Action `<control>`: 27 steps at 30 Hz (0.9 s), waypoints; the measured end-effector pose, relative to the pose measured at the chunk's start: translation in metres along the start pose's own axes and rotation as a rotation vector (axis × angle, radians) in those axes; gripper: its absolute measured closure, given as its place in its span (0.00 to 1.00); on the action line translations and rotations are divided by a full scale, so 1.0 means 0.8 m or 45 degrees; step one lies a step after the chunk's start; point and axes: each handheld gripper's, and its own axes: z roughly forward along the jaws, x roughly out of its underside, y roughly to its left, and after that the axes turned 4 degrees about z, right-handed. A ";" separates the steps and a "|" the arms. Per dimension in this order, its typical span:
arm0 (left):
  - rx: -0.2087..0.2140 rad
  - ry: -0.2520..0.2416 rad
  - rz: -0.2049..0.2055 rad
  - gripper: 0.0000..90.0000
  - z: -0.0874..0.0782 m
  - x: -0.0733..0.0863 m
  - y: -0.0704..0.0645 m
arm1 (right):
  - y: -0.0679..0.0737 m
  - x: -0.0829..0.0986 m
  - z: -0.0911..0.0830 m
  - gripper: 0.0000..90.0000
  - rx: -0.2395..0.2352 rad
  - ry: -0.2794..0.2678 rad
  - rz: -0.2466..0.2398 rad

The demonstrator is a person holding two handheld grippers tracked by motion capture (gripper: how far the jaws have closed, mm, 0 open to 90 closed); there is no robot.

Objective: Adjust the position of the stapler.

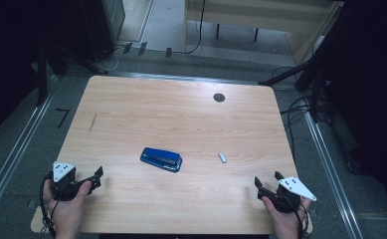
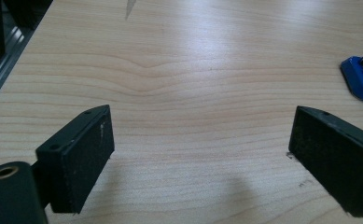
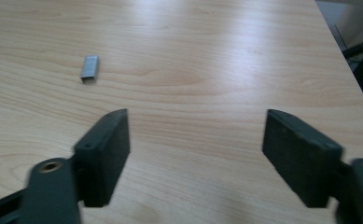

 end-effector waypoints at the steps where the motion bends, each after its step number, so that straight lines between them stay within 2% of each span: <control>1: 0.000 0.000 0.000 0.18 0.000 0.000 0.000 | 0.002 -0.001 -0.001 0.40 -0.021 -0.002 -0.012; 3: -0.033 -0.012 0.015 0.23 0.000 0.000 -0.003 | 0.005 -0.003 0.001 0.48 -0.113 0.010 -0.008; 4: -0.040 -0.021 0.014 0.29 0.000 0.000 -0.004 | 0.007 -0.005 0.002 0.53 -0.147 0.015 0.002; 7: -0.018 -0.032 0.007 0.49 0.002 -0.002 -0.008 | 0.018 -0.010 0.004 0.68 -0.157 -0.007 -0.019; 8: -0.018 -0.032 0.007 0.55 0.002 -0.002 -0.008 | 0.018 -0.010 0.004 0.68 -0.157 -0.007 -0.019; 9: 0.014 -0.032 0.026 0.59 0.004 -0.003 -0.014 | 0.027 -0.016 0.010 0.75 -0.199 0.002 -0.045; 10: 0.014 -0.032 0.026 0.65 0.004 -0.003 -0.014 | 0.027 -0.016 0.010 0.75 -0.199 0.002 -0.045; 11: 0.026 -0.027 0.032 0.65 0.007 -0.005 -0.017 | 0.032 -0.018 0.014 0.79 -0.227 0.020 -0.047; 12: 0.063 -0.017 0.040 0.74 0.013 -0.008 -0.024 | 0.042 -0.023 0.023 0.88 -0.288 0.059 -0.048; 13: 0.063 -0.017 0.040 0.79 0.013 -0.008 -0.024 | 0.042 -0.023 0.023 0.88 -0.288 0.059 -0.048; 14: 0.071 -0.014 0.044 0.79 0.016 -0.009 -0.028 | 0.048 -0.025 0.027 0.92 -0.294 0.065 -0.057; 15: 0.106 -0.003 0.058 0.88 0.021 -0.013 -0.034 | 0.061 -0.028 0.034 1.00 -0.293 0.055 -0.089; 16: 0.106 -0.003 0.058 0.92 0.021 -0.013 -0.034 | 0.061 -0.028 0.034 1.00 -0.293 0.055 -0.089; 17: 0.138 0.015 0.075 0.94 0.026 -0.015 -0.039 | 0.073 -0.031 0.041 1.00 -0.299 0.041 -0.098; 19: 0.166 0.036 0.080 1.00 0.031 -0.018 -0.043 | 0.083 -0.036 0.049 1.00 -0.336 0.044 -0.097; 24: 0.221 0.072 0.101 1.00 0.045 -0.027 -0.057 | 0.113 -0.046 0.069 1.00 -0.372 0.077 -0.185; 25: 0.221 0.072 0.101 1.00 0.045 -0.027 -0.057 | 0.113 -0.046 0.069 1.00 -0.372 0.077 -0.185; 27: 0.244 0.086 0.123 1.00 0.057 -0.034 -0.072 | 0.134 -0.050 0.084 1.00 -0.404 0.104 -0.221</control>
